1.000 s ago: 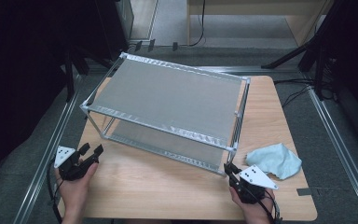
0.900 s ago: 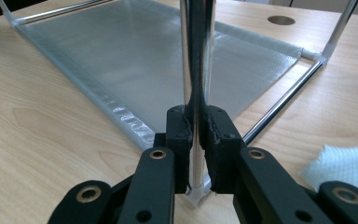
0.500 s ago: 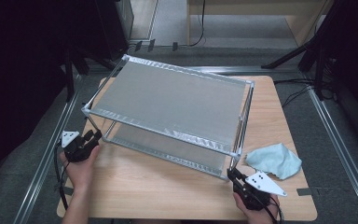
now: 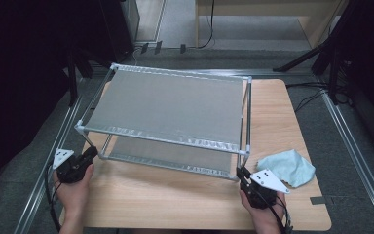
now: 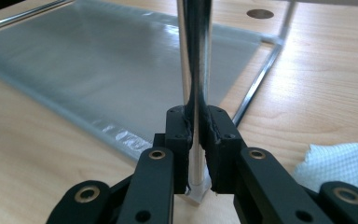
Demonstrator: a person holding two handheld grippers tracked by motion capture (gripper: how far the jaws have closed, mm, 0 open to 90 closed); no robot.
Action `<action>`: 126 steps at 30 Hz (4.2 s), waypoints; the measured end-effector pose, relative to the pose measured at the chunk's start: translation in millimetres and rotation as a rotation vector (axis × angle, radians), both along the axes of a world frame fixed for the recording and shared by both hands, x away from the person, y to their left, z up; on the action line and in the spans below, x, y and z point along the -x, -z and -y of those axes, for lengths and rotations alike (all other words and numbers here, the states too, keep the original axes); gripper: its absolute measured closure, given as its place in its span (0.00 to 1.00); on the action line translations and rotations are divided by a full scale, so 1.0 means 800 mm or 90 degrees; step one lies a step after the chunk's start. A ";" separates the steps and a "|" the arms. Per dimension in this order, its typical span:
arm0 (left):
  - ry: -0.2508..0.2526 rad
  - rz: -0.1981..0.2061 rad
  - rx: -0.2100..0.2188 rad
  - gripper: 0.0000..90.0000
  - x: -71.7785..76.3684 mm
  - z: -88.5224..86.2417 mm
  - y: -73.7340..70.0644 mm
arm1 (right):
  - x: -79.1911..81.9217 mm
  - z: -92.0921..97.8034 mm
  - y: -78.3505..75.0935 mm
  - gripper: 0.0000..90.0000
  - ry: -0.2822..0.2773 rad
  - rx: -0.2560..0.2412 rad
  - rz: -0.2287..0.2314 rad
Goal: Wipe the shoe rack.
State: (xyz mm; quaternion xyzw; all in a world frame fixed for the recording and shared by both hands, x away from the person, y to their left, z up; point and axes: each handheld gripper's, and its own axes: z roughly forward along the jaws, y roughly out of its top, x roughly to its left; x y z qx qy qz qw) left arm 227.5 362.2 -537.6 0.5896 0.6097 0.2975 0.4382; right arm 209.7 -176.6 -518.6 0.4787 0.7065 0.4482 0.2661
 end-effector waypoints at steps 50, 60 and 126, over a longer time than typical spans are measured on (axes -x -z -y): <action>0.207 0.020 0.020 0.79 0.124 0.048 -0.012 | -0.054 0.052 -0.009 0.88 0.108 -0.037 -0.034; 0.189 0.019 0.007 0.86 0.123 0.051 -0.012 | -0.052 0.099 -0.030 0.55 -0.026 -0.115 0.013; 0.168 0.042 0.019 0.86 0.120 0.052 -0.011 | -0.022 0.115 -0.075 0.89 0.042 -0.107 0.043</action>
